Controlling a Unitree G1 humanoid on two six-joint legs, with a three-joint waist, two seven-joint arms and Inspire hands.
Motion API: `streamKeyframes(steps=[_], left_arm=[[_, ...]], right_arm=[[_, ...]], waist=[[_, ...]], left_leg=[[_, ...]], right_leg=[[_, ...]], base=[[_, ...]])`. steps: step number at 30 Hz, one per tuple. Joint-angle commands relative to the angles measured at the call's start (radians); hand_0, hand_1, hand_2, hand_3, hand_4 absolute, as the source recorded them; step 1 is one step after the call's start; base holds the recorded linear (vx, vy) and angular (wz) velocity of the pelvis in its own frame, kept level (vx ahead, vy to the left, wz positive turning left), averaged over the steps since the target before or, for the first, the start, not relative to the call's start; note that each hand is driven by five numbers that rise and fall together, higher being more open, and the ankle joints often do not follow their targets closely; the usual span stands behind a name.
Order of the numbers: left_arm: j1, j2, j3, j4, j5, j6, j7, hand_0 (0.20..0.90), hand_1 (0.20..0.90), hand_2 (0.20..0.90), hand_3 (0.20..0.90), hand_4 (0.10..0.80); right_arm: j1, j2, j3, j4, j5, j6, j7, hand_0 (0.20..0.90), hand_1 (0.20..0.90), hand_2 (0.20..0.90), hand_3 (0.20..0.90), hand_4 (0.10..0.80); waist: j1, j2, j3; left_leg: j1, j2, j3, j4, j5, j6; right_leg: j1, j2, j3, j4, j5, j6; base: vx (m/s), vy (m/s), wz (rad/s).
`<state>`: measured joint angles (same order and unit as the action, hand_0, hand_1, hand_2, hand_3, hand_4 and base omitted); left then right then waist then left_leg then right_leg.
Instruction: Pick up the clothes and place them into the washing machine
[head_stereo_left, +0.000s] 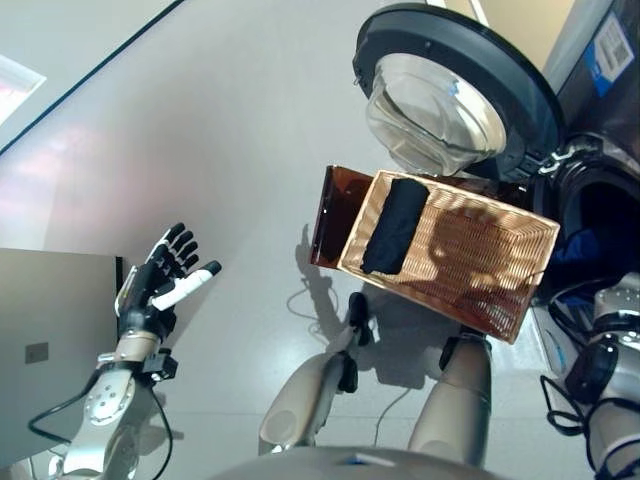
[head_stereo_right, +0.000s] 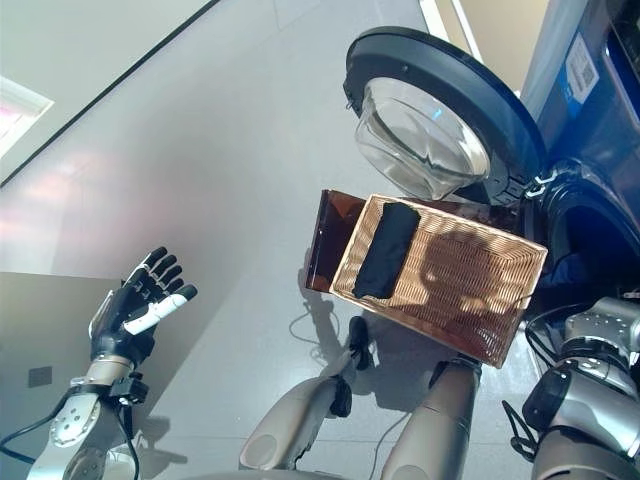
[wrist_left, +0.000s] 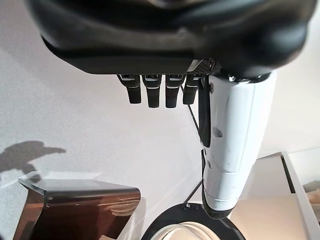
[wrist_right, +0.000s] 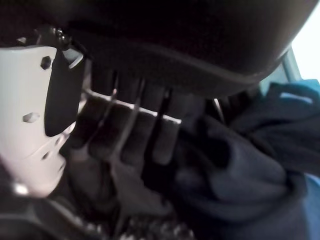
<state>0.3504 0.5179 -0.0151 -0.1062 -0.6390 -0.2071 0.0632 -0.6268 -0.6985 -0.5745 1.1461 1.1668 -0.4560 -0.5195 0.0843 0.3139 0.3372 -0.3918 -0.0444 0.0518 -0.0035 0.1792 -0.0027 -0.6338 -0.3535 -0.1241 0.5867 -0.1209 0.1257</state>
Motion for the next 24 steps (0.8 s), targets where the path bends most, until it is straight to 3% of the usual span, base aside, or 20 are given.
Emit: streamKeyframes(steps=[1, 4, 14, 17, 22, 24], left_arm=[[0.004, 0.010, 0.066, -0.002, -0.004, -0.103, 0.013, 0.900, 0.900, 0.900, 0.900, 0.800], [0.005, 0.005, 0.069, -0.003, -0.015, -0.100, 0.001, 0.900, 0.900, 0.900, 0.900, 0.800], [0.014, -0.022, 0.087, 0.029, -0.029, -0.089, -0.027, 0.900, 0.900, 0.900, 0.900, 0.800], [0.017, -0.026, 0.084, 0.041, -0.030, -0.084, -0.037, 0.900, 0.900, 0.900, 0.900, 0.800], [0.013, -0.014, 0.086, 0.044, -0.005, -0.089, -0.043, 0.900, 0.900, 0.900, 0.900, 0.800], [0.010, -0.005, 0.086, 0.042, 0.003, -0.095, -0.037, 0.900, 0.900, 0.900, 0.900, 0.800]], right_arm=[[0.045, 0.012, 0.071, -0.102, -0.021, -0.042, 0.060, 0.900, 0.900, 0.900, 0.900, 0.800], [0.097, 0.090, 0.135, -0.115, -0.026, -0.011, 0.133, 0.900, 0.900, 0.900, 0.900, 0.800], [0.206, 0.221, 0.263, -0.138, -0.092, 0.071, 0.267, 0.900, 0.900, 0.900, 0.900, 0.800], [0.225, 0.228, 0.284, -0.136, -0.126, 0.085, 0.283, 0.900, 0.900, 0.900, 0.900, 0.800], [0.242, 0.183, 0.370, -0.054, -0.397, 0.177, 0.215, 0.900, 0.900, 0.900, 0.900, 0.800], [0.227, 0.175, 0.380, -0.041, -0.416, 0.187, 0.206, 0.900, 0.900, 0.900, 0.900, 0.800]], waist=[[-0.005, -0.007, -0.028], [-0.009, -0.025, -0.018], [-0.027, -0.086, -0.007], [-0.028, -0.096, -0.011], [-0.027, -0.118, -0.009], [-0.027, -0.120, -0.002]], left_leg=[[-0.010, 0.129, -0.063, -0.016, 0.009, -0.160], [-0.019, 0.136, -0.059, -0.005, 0.015, -0.157], [-0.017, 0.152, -0.051, 0.039, -0.012, -0.157], [-0.014, 0.157, -0.051, 0.044, -0.015, -0.157], [-0.019, 0.165, -0.058, 0.072, -0.023, -0.160], [-0.026, 0.165, -0.060, 0.078, -0.024, -0.160]], right_leg=[[0.034, -0.025, 0.056, -0.051, 0.037, 0.087], [0.031, -0.017, 0.054, -0.062, 0.055, 0.083], [0.041, -0.003, 0.066, -0.074, 0.066, 0.075], [0.051, 0.001, 0.065, -0.082, 0.068, 0.075], [0.062, 0.005, 0.058, -0.092, 0.073, 0.073], [0.060, 0.007, 0.057, -0.096, 0.074, 0.072]], base=[[0.000, 0.000, 0.00], [-0.032, -0.009, 0.00], [0.007, -0.017, -0.08], [0.010, -0.019, -0.02], [-0.011, -0.026, -0.05], [-0.037, -0.031, -0.06]])
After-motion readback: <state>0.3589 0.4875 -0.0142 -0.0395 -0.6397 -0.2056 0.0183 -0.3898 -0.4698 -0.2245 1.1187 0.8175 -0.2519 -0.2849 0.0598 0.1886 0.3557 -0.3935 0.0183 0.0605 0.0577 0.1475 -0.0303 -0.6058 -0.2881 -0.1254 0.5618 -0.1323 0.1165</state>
